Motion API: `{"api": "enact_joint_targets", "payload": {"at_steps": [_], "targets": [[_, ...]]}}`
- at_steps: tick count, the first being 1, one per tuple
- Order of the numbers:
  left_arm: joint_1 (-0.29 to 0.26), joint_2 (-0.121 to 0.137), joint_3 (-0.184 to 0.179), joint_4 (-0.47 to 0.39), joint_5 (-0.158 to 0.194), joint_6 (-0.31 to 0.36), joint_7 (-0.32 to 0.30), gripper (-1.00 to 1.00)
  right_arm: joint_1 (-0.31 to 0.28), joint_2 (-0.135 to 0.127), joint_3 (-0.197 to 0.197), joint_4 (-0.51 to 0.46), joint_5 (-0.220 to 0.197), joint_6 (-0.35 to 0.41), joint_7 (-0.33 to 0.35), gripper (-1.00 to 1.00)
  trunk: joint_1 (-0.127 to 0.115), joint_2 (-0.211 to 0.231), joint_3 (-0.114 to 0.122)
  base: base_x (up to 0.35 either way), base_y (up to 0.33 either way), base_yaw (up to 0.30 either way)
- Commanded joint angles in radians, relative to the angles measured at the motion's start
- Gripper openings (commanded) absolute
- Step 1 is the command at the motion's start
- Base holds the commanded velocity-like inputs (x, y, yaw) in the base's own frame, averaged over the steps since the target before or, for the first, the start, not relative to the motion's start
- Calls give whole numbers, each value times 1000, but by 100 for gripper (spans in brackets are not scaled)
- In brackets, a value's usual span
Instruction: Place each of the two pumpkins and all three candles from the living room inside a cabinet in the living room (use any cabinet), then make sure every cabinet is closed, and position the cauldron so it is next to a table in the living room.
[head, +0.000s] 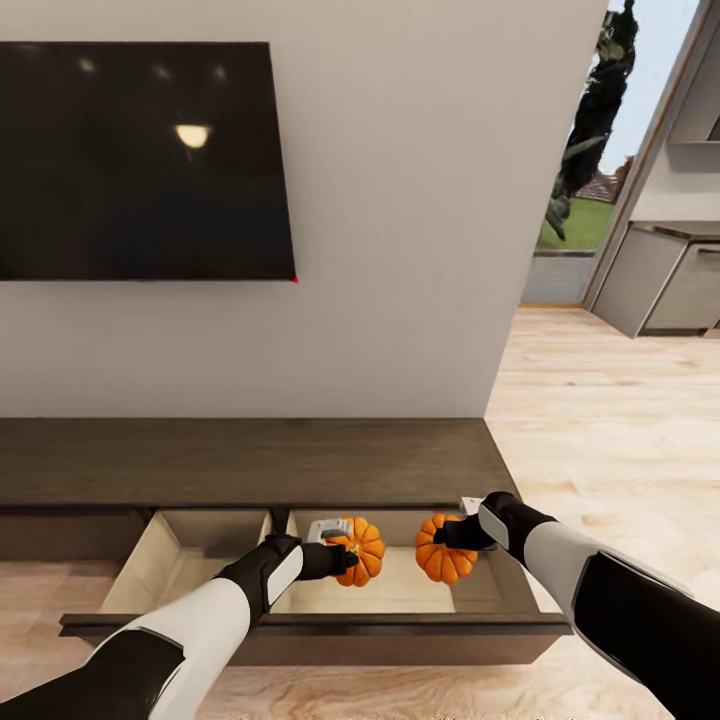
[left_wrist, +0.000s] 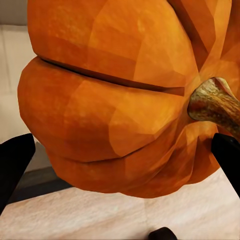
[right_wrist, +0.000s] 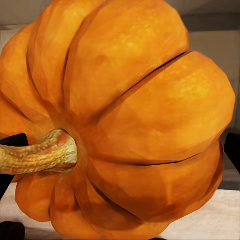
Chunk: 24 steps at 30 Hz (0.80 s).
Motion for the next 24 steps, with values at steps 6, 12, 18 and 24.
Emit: {"api": "enact_joint_targets", "payload": {"at_steps": [6,12,18,24], "targets": [[-1,0,-2,1,7,1,1,-100,-1,0,8,-1,-5,1,7,-100,0,-1,-11,0,0,0],[-1,0,-2,3,7,1,1,-100,-1,0,8,-1,-6,1,8,-100,23,-43,-39,0,0,0],[-1,0,-2,5,7,-10,0,-100,0,0,8,-2,-4,-45,9,-100,42,-78,-64,0,0,0],[-1,0,-2,13,7,-36,-1,-100,1,0,8,-2,-3,-134,16,-100,42,-78,-74,0,0,0]]}}
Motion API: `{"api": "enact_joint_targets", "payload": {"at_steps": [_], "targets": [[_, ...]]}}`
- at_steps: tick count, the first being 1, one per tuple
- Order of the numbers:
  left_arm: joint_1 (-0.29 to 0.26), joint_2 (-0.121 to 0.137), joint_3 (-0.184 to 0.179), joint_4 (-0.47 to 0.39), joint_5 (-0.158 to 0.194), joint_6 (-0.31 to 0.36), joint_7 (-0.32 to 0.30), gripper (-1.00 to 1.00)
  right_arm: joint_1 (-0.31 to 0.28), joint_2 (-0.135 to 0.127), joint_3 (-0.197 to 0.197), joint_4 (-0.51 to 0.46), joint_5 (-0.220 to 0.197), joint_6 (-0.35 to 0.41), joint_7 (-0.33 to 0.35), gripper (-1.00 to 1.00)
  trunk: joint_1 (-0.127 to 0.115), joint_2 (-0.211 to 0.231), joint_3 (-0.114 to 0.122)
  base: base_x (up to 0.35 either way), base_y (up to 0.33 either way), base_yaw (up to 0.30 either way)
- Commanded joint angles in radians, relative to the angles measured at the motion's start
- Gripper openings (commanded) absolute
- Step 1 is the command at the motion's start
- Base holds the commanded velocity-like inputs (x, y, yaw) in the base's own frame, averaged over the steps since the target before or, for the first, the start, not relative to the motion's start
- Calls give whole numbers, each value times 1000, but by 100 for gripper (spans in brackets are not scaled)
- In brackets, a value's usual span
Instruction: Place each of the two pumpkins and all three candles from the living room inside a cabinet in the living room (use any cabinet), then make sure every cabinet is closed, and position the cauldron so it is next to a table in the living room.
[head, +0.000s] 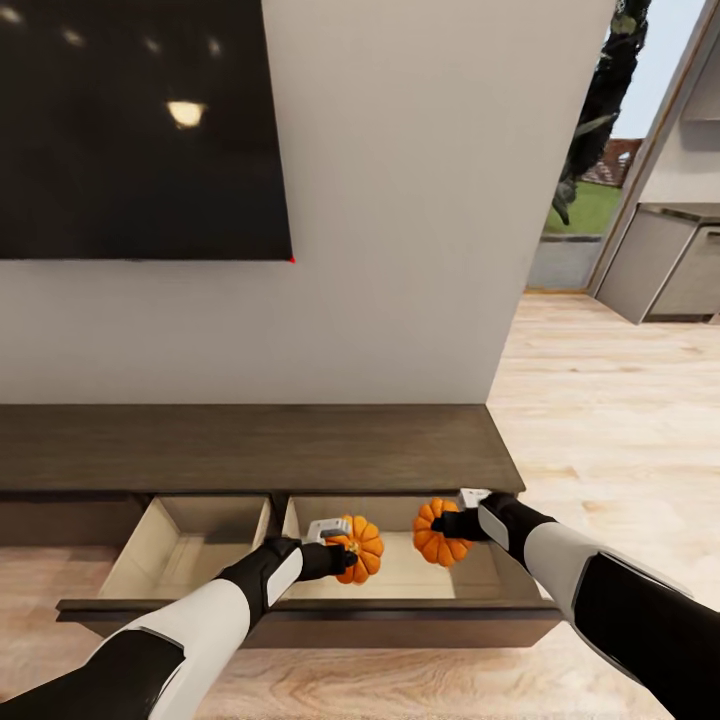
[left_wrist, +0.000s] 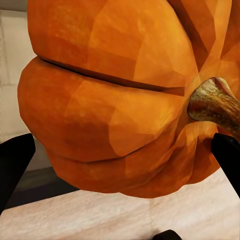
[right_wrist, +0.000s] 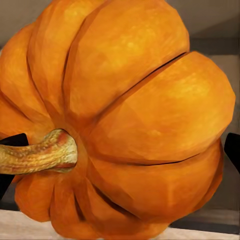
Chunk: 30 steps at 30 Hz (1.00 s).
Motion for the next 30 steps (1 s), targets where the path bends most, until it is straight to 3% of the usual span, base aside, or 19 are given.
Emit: {"api": "enact_joint_targets", "payload": {"at_steps": [1,15,19,24,30], "targets": [[-1,0,-2,0,6,2,0,-100,-1,0,8,0,-5,-6,5,-100,0,0,-2,0,0,0],[-1,0,-2,5,6,-1,2,-100,-1,0,8,0,-3,-2,0,-100,0,0,-25,79,0,0],[-1,0,-2,6,6,-32,2,-100,-1,0,8,0,-3,3,-2,-100,0,0,-30,4,0,0],[-1,0,-2,6,6,-43,2,-100,-1,0,6,0,-4,94,-3,-100,0,0,-32,0,0,0],[0,0,-2,6,6,-45,2,-100,-1,0,6,0,-8,109,-3,-100,0,0,-40,0,0,0]]}}
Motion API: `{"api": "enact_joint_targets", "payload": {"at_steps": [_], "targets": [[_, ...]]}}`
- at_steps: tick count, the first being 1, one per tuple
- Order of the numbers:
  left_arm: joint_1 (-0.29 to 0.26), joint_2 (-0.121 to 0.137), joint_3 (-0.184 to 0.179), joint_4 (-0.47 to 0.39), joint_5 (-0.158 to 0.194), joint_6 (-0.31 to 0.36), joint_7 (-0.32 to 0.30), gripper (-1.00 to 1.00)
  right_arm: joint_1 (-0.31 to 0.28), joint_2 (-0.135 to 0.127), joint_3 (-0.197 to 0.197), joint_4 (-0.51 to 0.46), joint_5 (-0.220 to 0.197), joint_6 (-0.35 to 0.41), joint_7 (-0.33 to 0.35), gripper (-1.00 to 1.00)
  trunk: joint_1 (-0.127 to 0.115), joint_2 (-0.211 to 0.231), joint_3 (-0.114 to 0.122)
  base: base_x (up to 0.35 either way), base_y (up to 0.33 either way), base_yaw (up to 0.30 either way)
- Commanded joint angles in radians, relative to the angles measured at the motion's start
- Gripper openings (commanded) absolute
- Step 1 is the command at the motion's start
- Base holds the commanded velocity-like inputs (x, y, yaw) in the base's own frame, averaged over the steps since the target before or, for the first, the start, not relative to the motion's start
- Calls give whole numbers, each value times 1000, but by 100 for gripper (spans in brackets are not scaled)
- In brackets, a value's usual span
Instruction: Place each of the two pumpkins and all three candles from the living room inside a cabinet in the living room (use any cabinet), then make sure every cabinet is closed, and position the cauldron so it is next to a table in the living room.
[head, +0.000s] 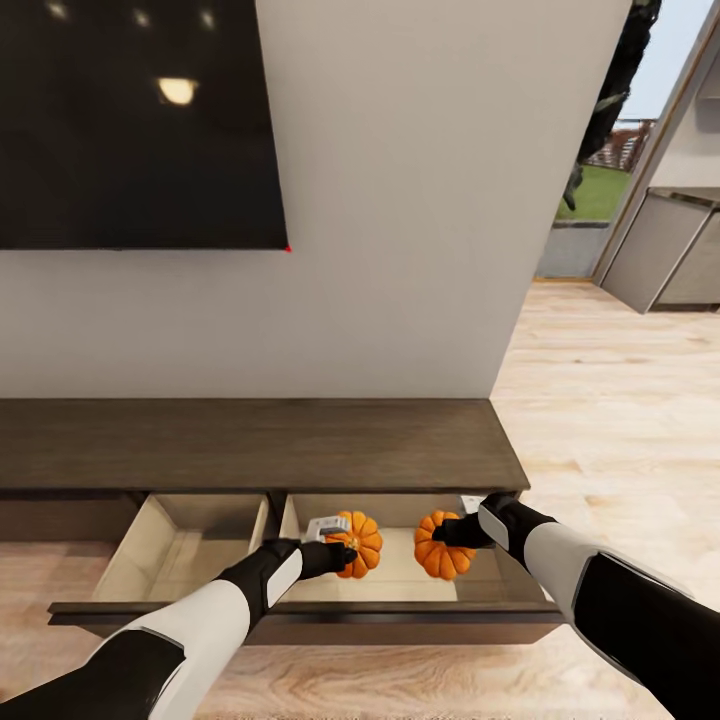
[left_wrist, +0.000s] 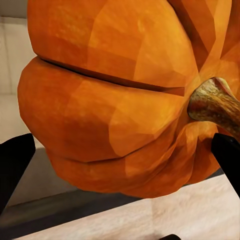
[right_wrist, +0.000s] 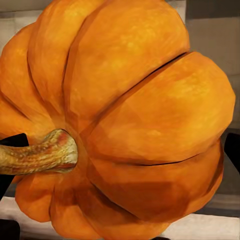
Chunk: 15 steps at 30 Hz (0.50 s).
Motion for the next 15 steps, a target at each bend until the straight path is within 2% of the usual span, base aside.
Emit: {"api": "enact_joint_targets", "payload": {"at_steps": [1,11,15], "targets": [[-1,0,-3,-1,6,4,0,-100,-1,-1,7,0,-3,3,5,-100,0,0,-2,0,0,0],[-1,0,-3,-1,6,5,0,-100,-1,-1,7,0,-1,-9,10,-100,0,0,-18,0,0,0],[-1,0,-3,-1,6,7,0,-100,-1,-1,8,0,0,-43,11,-100,0,0,-25,0,0,0]]}}
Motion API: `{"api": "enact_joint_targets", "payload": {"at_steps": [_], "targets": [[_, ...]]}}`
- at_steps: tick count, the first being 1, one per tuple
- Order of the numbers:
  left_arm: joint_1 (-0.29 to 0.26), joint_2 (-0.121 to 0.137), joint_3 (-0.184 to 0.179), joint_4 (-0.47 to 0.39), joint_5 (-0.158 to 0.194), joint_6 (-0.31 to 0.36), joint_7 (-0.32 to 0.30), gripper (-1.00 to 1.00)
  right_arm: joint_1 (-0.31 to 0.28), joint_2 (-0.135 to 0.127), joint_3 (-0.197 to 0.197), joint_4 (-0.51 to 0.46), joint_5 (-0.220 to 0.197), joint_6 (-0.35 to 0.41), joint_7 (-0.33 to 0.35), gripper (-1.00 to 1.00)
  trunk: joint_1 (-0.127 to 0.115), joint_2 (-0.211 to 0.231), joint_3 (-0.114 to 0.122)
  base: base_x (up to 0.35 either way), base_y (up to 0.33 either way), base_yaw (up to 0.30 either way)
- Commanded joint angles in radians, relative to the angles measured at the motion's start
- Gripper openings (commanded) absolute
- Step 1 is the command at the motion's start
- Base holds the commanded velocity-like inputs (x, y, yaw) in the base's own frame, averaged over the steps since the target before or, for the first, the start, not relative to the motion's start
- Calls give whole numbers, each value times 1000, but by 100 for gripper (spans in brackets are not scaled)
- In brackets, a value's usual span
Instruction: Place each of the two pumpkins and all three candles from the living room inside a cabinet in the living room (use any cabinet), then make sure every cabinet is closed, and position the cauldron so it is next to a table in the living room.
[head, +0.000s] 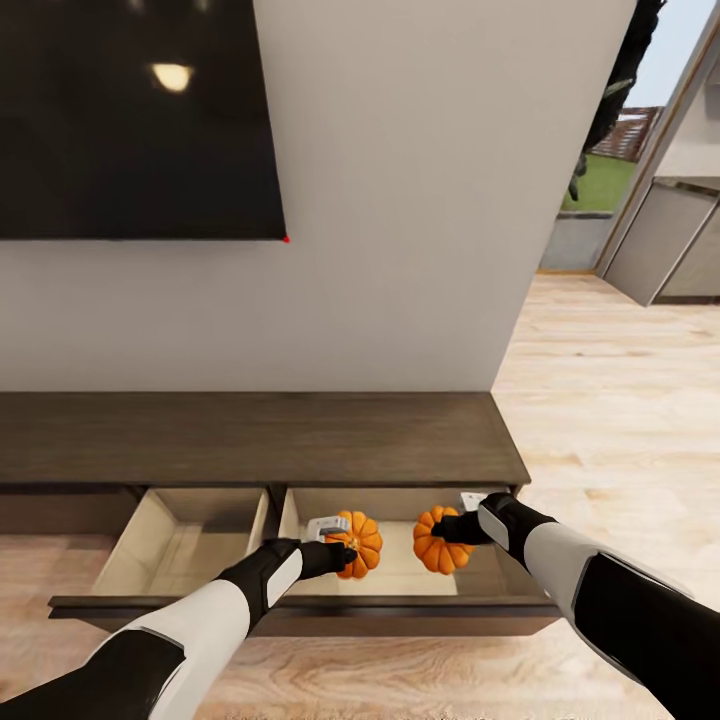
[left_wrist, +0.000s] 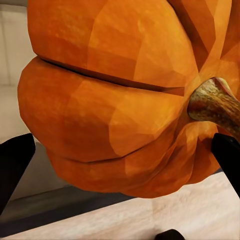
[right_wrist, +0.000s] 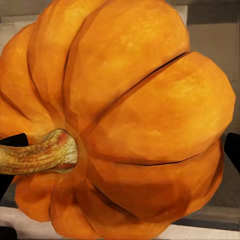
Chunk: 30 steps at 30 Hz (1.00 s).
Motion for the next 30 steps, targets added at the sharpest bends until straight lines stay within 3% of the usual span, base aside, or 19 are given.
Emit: {"api": "enact_joint_targets", "payload": {"at_steps": [1,8,16,30], "targets": [[-1,0,-2,-1,6,4,0,-100,-1,-1,8,0,-4,-4,4,-100,0,0,-2,0,0,0],[-1,0,-2,-1,6,6,0,-100,-1,-1,9,0,-3,-16,5,-100,0,0,-14,13,0,0],[-1,0,-2,-1,6,6,0,-100,-1,-1,9,0,-3,-17,5,-100,0,0,-27,208,0,0],[-1,0,-2,-1,6,6,0,-100,-1,1,10,0,-2,-17,0,-100,0,0,-49,9,0,0]]}}
